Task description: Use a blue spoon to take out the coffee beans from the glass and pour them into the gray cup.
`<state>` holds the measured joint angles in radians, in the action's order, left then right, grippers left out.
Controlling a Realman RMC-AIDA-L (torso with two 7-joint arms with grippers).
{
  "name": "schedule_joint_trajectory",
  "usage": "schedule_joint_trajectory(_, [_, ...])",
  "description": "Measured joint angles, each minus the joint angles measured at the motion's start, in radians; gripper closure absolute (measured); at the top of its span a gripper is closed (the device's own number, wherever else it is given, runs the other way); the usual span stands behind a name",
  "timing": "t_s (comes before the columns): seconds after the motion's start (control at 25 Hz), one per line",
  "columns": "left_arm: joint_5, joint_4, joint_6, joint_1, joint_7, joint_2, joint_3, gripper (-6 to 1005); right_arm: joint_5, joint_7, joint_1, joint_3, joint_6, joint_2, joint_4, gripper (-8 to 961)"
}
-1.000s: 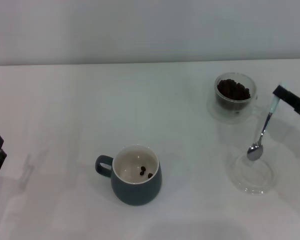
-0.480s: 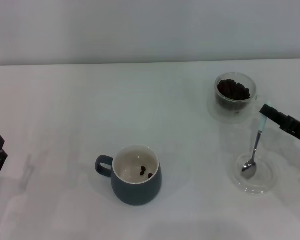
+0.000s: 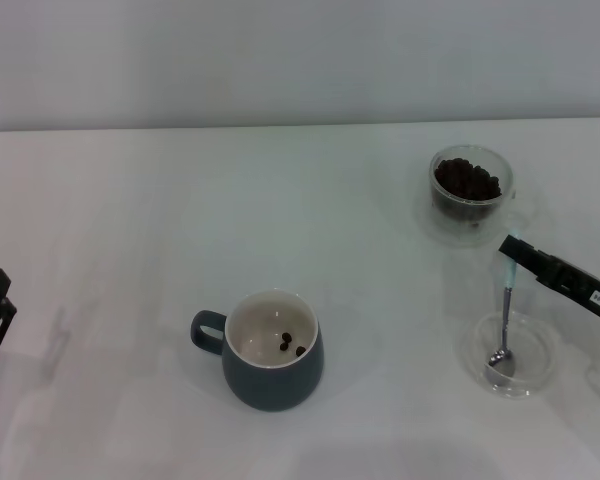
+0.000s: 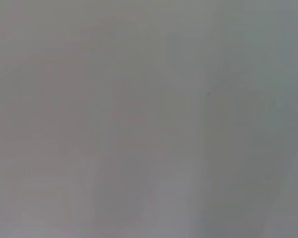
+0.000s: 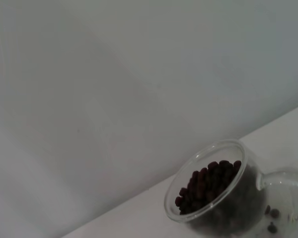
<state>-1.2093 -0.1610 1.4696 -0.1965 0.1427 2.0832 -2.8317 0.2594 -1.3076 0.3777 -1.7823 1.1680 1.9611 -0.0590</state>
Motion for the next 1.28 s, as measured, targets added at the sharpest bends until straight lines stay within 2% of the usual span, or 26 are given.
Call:
schedule_joint_trajectory(0.48, [-0.001,0.0,-0.001,-0.013,0.001,0.0,0.001,265,0.013,-0.017,0.009,-0.002,-0.012,-0.001,-0.006,758])
schedule_joint_trajectory(0.6, [-0.001,0.0,-0.001,-0.014,0.001,0.0,0.001,266,0.013,-0.018,0.008,0.001,-0.011,-0.003,-0.007,636])
schedule_joint_trajectory(0.76, [-0.002,0.0,-0.001,-0.013,0.002,0.0,0.002,265,0.003,-0.007,0.003,0.023,0.025,-0.016,-0.013,574])
schedule_joint_trajectory(0.88, [-0.007,0.0,-0.001,-0.011,0.005,0.0,0.002,263,0.0,0.048,-0.005,0.095,0.071,-0.031,-0.02,559])
schedule_joint_trajectory(1.0, [-0.013,0.0,-0.001,-0.009,0.005,0.0,0.002,263,0.0,0.192,-0.016,0.228,0.092,-0.033,-0.031,559])
schedule_joint_trajectory(1.08, [-0.014,0.0,-0.001,-0.009,0.004,0.0,0.002,264,0.0,0.367,-0.027,0.327,0.094,-0.019,-0.05,559])
schedule_joint_trajectory(1.24, [-0.015,0.001,0.0,-0.011,0.004,0.0,0.002,264,-0.002,0.871,-0.022,0.542,0.083,0.045,-0.05,559])
schedule_joint_trajectory(1.28, [-0.015,0.001,0.0,-0.011,0.004,0.0,0.002,264,-0.003,0.987,-0.011,0.58,0.082,0.054,-0.036,559])
